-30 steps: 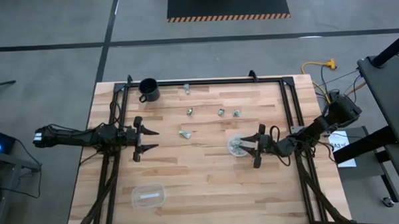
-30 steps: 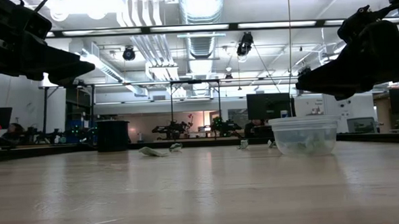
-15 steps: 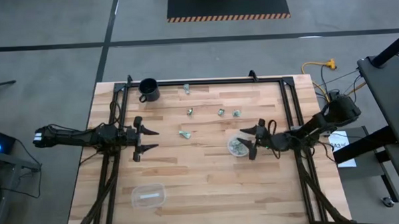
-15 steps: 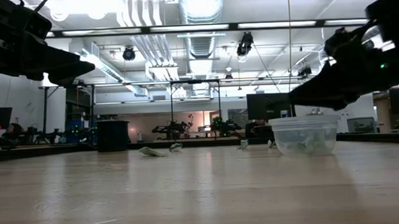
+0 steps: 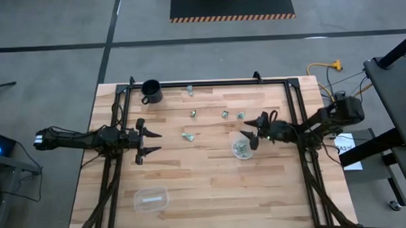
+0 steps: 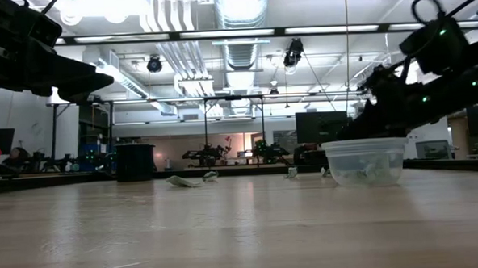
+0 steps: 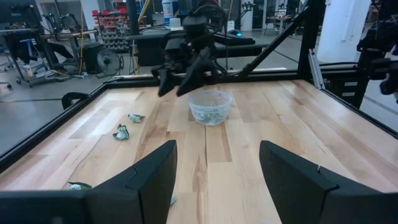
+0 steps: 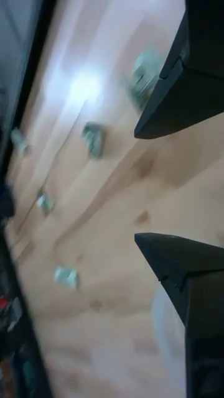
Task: Pick and place Stevia / Truvia into bins
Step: Put the white stevia packet into the right transparent container
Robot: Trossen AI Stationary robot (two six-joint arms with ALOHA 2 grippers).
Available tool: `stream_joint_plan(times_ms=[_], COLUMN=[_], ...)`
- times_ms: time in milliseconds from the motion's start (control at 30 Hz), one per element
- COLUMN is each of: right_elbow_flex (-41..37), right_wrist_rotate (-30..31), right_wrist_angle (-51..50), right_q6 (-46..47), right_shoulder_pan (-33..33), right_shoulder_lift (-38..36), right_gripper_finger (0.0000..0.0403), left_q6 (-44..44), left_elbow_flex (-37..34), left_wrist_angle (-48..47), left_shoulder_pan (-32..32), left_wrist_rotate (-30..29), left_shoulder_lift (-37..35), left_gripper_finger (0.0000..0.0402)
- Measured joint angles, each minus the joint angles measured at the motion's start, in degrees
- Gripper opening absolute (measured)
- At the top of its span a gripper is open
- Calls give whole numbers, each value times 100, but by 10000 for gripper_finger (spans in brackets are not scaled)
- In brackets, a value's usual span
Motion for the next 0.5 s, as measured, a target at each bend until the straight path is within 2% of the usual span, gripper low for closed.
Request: stream_joint_plan(times_ms=[367,500], right_elbow_flex=[383,925], right_wrist_rotate=[-1508,-1768], right_wrist_angle=[-729,-1920], right_q6=[-27,-257], right_shoulder_pan=[-1640,-1956], right_shoulder_lift=[0,0], right_gripper_finger=[251,253], left_q6=[0,0], left_elbow_flex=[2,0], left_wrist_angle=[2,2], left_shoulder_pan=[0,0], left_wrist_rotate=[0,1], left_shoulder_lift=[0,0], left_gripper_finger=[212,212])
